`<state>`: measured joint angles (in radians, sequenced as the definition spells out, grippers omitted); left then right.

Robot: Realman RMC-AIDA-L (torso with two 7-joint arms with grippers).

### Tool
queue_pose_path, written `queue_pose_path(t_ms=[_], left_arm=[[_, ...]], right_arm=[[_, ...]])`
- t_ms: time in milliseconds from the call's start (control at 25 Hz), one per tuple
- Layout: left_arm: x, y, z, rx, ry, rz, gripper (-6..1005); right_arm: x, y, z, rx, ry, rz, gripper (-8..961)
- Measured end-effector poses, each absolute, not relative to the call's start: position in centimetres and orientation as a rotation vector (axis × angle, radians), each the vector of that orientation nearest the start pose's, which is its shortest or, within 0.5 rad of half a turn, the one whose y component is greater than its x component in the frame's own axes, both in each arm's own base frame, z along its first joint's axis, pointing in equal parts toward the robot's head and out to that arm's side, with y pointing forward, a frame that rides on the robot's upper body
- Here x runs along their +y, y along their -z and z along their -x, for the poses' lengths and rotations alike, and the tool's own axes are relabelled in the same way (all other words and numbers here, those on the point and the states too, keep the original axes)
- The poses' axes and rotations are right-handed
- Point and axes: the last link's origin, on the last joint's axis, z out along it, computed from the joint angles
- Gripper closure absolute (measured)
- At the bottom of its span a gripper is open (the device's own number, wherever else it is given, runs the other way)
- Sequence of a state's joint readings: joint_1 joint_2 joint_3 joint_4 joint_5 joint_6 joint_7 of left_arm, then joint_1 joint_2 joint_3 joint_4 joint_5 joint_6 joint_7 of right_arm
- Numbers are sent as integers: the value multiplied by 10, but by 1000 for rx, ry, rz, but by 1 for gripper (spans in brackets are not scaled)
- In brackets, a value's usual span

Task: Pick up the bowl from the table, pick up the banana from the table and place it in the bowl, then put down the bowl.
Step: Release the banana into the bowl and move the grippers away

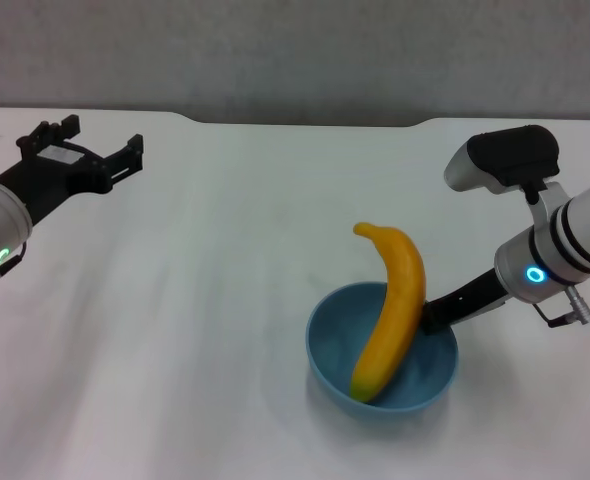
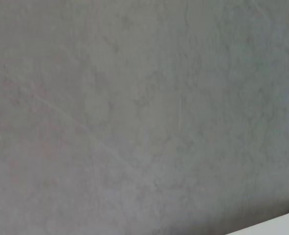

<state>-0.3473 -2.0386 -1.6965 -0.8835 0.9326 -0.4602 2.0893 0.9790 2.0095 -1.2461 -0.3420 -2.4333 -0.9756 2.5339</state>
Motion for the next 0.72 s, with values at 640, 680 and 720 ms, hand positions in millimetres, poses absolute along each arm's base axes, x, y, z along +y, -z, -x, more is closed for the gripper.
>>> queue_pose_path(t_ms=[640, 680, 720], left_arm=[[403, -28, 268, -579, 521, 1916, 103], [403, -28, 268, -579, 521, 1916, 103], [403, -28, 269, -581, 520, 1915, 103]], right_arm=[[419, 57, -236, 1317, 323, 2368, 797], [419, 56, -236, 1313, 316, 2369, 782], [420, 54, -235, 1304, 302, 2369, 762]])
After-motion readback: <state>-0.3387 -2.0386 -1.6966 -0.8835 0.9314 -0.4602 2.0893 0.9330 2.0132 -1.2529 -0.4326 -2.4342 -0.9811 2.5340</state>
